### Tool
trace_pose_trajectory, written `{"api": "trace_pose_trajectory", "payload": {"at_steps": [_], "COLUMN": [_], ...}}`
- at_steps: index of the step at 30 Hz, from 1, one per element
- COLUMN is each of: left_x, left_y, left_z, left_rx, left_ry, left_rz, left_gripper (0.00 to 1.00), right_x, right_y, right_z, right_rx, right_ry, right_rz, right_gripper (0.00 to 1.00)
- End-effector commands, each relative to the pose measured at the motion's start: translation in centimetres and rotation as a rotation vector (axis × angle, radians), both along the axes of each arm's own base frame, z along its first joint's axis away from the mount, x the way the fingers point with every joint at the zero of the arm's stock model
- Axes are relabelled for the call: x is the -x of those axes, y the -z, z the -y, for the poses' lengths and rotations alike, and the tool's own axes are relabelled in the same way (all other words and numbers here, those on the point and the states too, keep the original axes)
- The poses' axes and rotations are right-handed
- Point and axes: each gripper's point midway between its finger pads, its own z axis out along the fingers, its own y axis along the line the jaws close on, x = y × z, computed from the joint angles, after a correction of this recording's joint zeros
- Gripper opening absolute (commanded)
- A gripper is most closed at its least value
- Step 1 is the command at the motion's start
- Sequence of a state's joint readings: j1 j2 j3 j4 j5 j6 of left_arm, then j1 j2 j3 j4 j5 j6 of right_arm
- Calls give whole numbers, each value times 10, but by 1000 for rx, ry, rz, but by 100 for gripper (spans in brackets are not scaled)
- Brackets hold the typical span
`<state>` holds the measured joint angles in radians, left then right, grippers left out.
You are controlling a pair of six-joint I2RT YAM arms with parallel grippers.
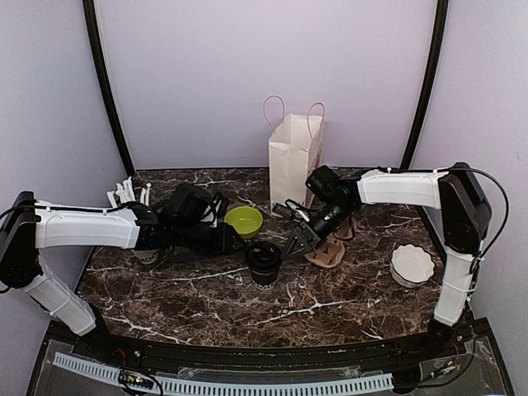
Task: Pack the takeout coffee
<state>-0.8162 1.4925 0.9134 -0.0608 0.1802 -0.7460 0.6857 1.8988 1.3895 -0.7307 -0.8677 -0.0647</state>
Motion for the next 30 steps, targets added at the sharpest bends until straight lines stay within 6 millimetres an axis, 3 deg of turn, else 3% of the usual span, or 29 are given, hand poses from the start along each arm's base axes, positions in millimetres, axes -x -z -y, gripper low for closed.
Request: {"api": "trace_pose_trajectory", "payload": {"at_steps": [1,9,13,20,25,27,30], "left_x": [-2,-3,1,22,48,55,57], "left_y": [-1,7,18,64,118,129,128], "left_z": [4,6,3,-21,-41,-45,-44], "left_rx": [25,17,-3,-90,-160,-169,-152], "left_ry": [19,33,27,-1,-20,-18,-17], "left_rz": [9,1,-27,-138,-276,-308,-307], "left_gripper": [35,35,35,32,29,28,28], "right_x": [-5,-8,-12,-18,-26,-27,-31], "right_y": [-2,7,21,55,82,88,89], "right_z": [-6,-8,-7,1,11,14,16], "right_rx": [3,23,65,168,272,295,310], "right_ry": [2,9,25,60,84,87,89], "right_rz": [2,-12,-11,-14,13,17,43], "right_gripper": [44,43,43,41,40,39,38]}}
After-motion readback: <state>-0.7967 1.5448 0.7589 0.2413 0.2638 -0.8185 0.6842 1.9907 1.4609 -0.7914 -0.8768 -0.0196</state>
